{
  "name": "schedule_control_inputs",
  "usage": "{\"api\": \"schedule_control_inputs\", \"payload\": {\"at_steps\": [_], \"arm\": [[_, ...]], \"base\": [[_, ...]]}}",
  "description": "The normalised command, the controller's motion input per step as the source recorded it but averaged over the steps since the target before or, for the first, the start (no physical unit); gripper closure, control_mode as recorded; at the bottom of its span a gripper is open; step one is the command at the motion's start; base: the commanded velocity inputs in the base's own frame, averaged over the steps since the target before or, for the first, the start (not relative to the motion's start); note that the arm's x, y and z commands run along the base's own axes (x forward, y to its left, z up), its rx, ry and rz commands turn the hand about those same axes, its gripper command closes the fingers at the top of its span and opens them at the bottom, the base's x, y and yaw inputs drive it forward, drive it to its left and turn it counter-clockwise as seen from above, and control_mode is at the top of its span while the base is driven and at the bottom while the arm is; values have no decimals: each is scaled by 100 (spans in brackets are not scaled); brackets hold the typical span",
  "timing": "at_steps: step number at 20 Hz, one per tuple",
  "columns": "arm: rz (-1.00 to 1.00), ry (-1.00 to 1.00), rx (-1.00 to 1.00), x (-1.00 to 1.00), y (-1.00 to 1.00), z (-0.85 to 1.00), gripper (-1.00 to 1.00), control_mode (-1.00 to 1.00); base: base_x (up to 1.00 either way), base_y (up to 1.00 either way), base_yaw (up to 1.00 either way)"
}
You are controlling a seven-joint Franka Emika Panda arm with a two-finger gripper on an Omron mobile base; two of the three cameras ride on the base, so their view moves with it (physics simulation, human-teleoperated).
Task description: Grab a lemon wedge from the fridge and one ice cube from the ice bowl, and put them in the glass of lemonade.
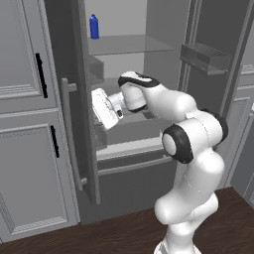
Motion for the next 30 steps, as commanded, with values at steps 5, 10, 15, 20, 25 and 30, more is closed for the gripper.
{"api": "schedule_control_inputs", "payload": {"at_steps": [5,10,15,20,25,30], "arm": [[0,0,0,-35,61,0,-100,-100],[-1,0,0,-32,54,6,-100,-100],[0,2,-3,-10,10,2,-100,-100],[0,0,-1,-19,-38,0,-100,-100],[0,0,0,-32,-83,2,-100,-100],[-1,-1,-1,-39,-82,1,-100,-100]], "base": [[0,0,0],[0,0,0],[0,0,0],[0,0,0],[0,0,0],[0,0,0]]}}
